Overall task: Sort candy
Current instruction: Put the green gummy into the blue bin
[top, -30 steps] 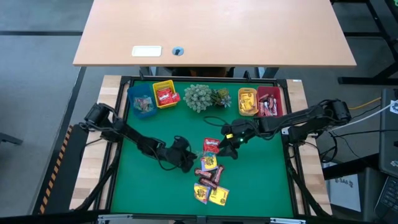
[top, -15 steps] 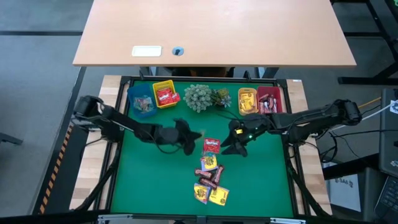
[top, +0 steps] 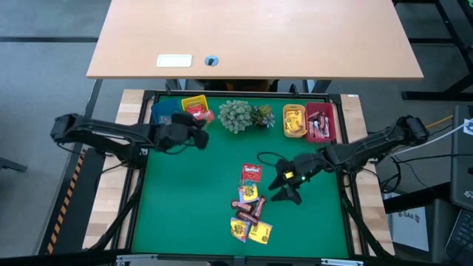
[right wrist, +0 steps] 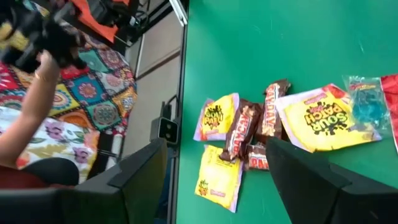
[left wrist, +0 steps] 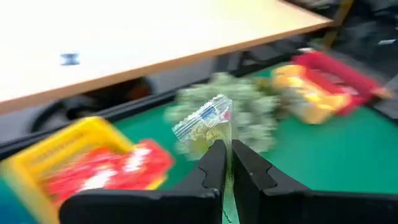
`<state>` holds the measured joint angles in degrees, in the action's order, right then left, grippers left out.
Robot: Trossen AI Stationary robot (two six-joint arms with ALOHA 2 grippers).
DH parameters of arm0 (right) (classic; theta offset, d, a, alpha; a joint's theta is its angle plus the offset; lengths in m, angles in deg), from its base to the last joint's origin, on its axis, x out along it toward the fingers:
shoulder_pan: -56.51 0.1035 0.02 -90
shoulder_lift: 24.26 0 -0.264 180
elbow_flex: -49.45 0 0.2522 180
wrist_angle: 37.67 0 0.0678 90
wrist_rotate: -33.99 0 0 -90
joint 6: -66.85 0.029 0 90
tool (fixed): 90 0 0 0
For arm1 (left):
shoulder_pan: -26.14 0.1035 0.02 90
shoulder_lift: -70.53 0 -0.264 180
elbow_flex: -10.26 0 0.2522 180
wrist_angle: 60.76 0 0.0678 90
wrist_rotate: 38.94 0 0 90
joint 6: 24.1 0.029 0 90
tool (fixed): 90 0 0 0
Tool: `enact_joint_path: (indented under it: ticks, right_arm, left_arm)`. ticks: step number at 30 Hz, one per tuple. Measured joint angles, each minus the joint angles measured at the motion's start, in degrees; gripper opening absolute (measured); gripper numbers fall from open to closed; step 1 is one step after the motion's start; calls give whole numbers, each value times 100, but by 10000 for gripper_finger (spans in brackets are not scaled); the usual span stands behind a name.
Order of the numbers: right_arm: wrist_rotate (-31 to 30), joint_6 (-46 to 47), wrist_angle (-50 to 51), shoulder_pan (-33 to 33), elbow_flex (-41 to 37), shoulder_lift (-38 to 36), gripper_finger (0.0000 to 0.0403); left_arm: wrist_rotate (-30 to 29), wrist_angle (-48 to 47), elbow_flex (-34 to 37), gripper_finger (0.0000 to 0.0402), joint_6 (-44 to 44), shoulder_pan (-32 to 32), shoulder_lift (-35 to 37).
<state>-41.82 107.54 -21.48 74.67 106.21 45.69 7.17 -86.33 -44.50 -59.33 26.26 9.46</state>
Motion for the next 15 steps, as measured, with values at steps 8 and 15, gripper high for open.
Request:
enact_joint_path:
  ticks: [8,15]
  right_arm:
    - [-620,-2,80,420,0,4,273]
    - [-640,-2,79,434,0,4,273]
  left_arm:
    - [-1084,-2316,0,9,-843,-2,334]
    - [-1239,-3926,0,9,-2266,187,316]
